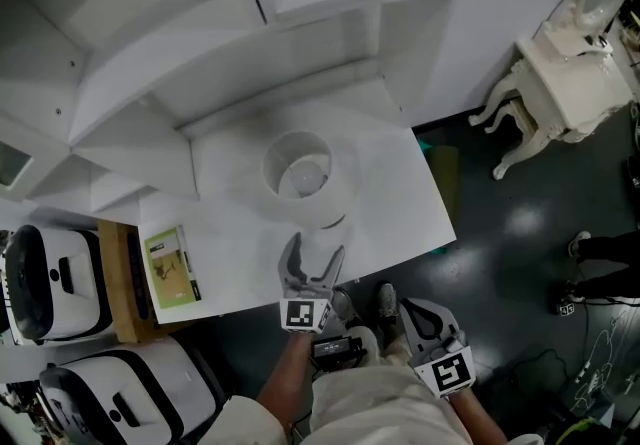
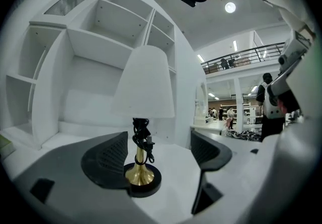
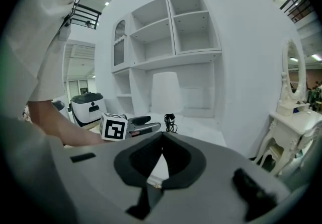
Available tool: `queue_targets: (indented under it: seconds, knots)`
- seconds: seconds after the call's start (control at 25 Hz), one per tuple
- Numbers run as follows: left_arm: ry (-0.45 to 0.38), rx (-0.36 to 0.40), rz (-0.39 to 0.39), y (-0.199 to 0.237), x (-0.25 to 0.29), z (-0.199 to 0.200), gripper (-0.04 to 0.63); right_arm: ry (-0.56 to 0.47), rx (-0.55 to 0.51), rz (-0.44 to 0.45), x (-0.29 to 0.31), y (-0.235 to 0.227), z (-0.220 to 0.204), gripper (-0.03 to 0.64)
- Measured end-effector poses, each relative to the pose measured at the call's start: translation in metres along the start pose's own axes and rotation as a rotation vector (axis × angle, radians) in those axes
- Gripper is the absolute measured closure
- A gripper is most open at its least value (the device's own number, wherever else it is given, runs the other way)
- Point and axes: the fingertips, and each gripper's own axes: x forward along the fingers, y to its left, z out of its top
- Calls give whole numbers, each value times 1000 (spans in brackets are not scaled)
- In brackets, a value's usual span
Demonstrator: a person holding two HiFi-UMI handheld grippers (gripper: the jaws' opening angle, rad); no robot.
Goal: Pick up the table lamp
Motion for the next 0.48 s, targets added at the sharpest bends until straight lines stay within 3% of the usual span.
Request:
queue_targets:
  seconds: [0.48]
  knots:
    - [38,-10,-3,36,63,-27,144,45,50,-100,-2,-8,-16,604]
